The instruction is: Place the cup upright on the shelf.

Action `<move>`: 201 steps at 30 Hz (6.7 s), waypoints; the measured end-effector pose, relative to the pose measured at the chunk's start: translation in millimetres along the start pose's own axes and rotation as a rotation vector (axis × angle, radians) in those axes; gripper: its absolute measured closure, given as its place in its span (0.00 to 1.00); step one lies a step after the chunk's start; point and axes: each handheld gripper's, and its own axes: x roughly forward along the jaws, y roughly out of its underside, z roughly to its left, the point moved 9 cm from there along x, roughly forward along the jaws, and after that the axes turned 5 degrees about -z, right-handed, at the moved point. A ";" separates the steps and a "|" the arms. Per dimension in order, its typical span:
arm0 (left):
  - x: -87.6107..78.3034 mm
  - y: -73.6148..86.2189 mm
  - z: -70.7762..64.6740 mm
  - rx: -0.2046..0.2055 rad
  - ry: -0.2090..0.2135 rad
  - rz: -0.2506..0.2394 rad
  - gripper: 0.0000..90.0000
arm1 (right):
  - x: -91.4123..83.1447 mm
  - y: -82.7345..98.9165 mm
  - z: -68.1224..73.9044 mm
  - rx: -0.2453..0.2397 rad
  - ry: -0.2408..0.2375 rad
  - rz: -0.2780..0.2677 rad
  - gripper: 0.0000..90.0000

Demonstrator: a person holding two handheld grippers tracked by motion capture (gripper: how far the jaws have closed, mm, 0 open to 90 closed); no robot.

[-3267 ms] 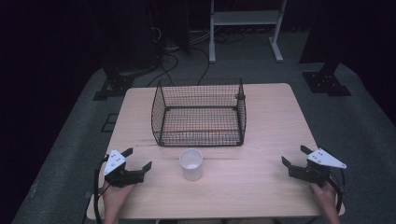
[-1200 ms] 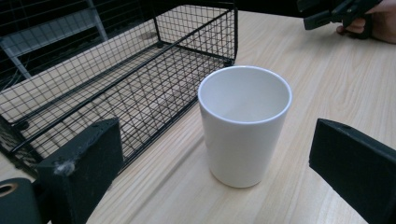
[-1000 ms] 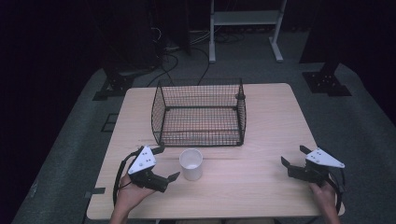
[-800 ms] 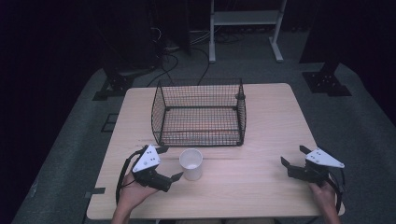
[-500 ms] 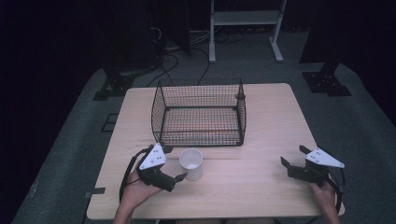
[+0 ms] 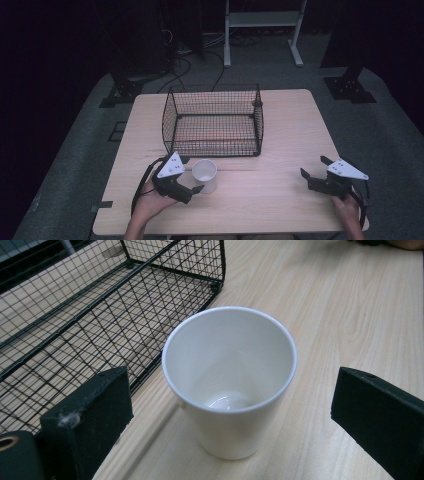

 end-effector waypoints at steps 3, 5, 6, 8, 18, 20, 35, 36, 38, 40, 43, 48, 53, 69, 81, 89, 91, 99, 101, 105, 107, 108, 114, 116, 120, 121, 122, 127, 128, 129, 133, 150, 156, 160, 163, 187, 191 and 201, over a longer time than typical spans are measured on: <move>3.8 0.0 -0.4 0.004 0.006 0.012 0.03 | 0.0 0.0 0.1 -0.001 0.000 0.000 0.15; 6.3 -0.3 -1.0 -0.001 0.014 0.015 0.03 | 0.2 0.0 0.1 -0.003 0.001 0.000 0.15; 7.6 -0.1 -1.0 -0.001 0.018 0.019 0.03 | 0.1 0.0 0.1 -0.003 0.001 0.000 0.15; 8.9 0.2 -1.2 -0.001 0.018 0.024 0.03 | 0.1 0.0 0.2 -0.004 0.000 0.000 0.15; 19.0 6.0 2.5 -0.019 0.046 0.069 0.03 | 0.2 -0.2 1.0 -0.008 -0.003 -0.002 0.15; 21.7 6.6 2.4 -0.024 0.053 0.078 0.03 | 0.2 -0.2 1.1 -0.009 -0.004 -0.002 0.15; 38.0 12.6 1.8 -0.028 0.088 0.127 0.05 | 0.2 -0.2 1.6 -0.013 -0.006 -0.002 0.15; 39.3 13.0 1.8 -0.030 0.088 0.129 0.05 | 0.2 -0.2 1.7 -0.013 -0.006 -0.002 0.15; 41.4 14.2 2.2 -0.028 0.091 0.136 0.05 | 0.2 -0.2 1.6 -0.013 -0.006 -0.002 0.15; 43.3 15.0 1.7 -0.026 0.098 0.137 0.05 | 0.2 -0.3 1.6 -0.012 -0.005 -0.002 0.15; 45.7 16.6 2.0 -0.024 0.097 0.147 0.07 | 0.2 -0.3 1.6 -0.012 -0.005 -0.002 0.15; 47.4 17.6 1.9 -0.012 0.101 0.157 0.13 | 0.2 -0.2 1.6 -0.012 -0.005 -0.002 0.15; 46.6 17.5 1.5 -0.010 0.115 0.155 0.19 | 0.2 -0.2 1.6 -0.012 -0.005 -0.002 0.15; 41.6 7.6 0.8 0.017 0.120 0.141 0.23 | 0.1 -0.5 1.7 -0.009 -0.009 -0.005 0.15; 40.7 -13.8 -0.3 0.044 0.136 0.122 0.24 | -0.2 -0.6 0.7 0.001 -0.009 -0.006 0.15; 42.8 -28.2 1.2 0.063 0.149 0.111 0.24 | -0.2 -0.5 1.2 0.002 -0.012 -0.005 0.15; 43.1 -31.0 2.5 0.063 0.151 0.110 0.24 | -0.1 -0.5 1.1 0.002 -0.012 -0.006 0.15; 44.1 -43.7 6.9 0.083 0.162 0.117 0.24 | -0.1 -0.6 0.7 0.002 -0.009 -0.007 0.15; 44.7 -47.4 8.1 0.093 0.164 0.119 0.24 | -0.1 -0.6 0.7 0.001 -0.008 -0.006 0.15; 46.5 -53.4 10.9 0.103 0.173 0.130 0.24 | -0.1 -0.5 0.5 0.002 -0.007 -0.005 0.15; 47.8 -56.7 12.2 0.110 0.174 0.135 0.24 | -0.4 -0.7 0.4 0.006 -0.008 -0.006 0.15; 48.2 -58.6 12.5 0.112 0.176 0.138 0.24 | -0.4 -0.7 0.4 0.006 -0.008 -0.006 0.15; 49.0 -72.9 12.8 0.135 0.182 0.129 0.24 | -0.6 -0.8 0.1 0.007 -0.008 -0.007 0.15; 48.9 -76.2 13.3 0.139 0.186 0.133 0.24 | -0.6 -0.9 0.2 0.008 -0.008 -0.008 0.15; 47.9 -83.4 13.7 0.148 0.189 0.139 0.24 | -0.5 -0.7 0.0 0.008 -0.008 -0.006 0.15; 48.0 -84.9 14.1 0.151 0.190 0.140 0.24 | -0.4 -0.6 -0.2 0.008 -0.008 -0.006 0.15; 47.7 -86.5 14.5 0.153 0.191 0.143 0.24 | -0.4 -0.7 -0.3 0.009 -0.008 -0.007 0.15; 46.2 -96.0 18.2 0.159 0.189 0.143 0.24 | -0.6 -1.1 -0.7 0.014 -0.008 -0.011 0.15; 46.0 -97.9 19.3 0.164 0.189 0.144 0.24 | -0.7 -1.1 -0.8 0.014 -0.008 -0.012 0.15; 45.9 -99.4 19.6 0.161 0.191 0.144 0.24 | -0.8 -1.0 -0.9 0.016 -0.008 -0.011 0.15; 46.4 -107.0 23.1 0.169 0.192 0.142 0.24 | -1.0 -1.3 -1.1 0.019 -0.009 -0.014 0.15; 49.1 -130.7 37.9 0.175 0.202 0.145 0.24 | -1.4 -1.5 -1.0 0.024 -0.013 -0.017 0.15; 49.2 -138.5 46.1 0.175 0.195 0.140 0.24 | -1.2 -1.4 -1.2 0.025 -0.012 -0.016 0.15; 50.9 -142.0 50.8 0.174 0.194 0.145 0.24 | -1.2 -1.3 -1.3 0.027 -0.012 -0.015 0.15; 52.1 -144.1 53.3 0.167 0.195 0.144 0.24 | -1.3 -1.3 -1.2 0.027 -0.013 -0.015 0.15; 72.3 -157.4 98.4 0.119 0.157 0.182 0.24 | -1.4 -2.1 -1.9 0.032 -0.013 -0.021 0.15; 77.7 -156.4 104.3 0.111 0.147 0.189 0.24 | -1.3 -2.1 -2.2 0.032 -0.012 -0.021 0.15; 97.7 -147.8 117.4 0.083 0.146 0.202 0.24 | -1.1 -1.6 -2.5 0.036 -0.012 -0.017 0.15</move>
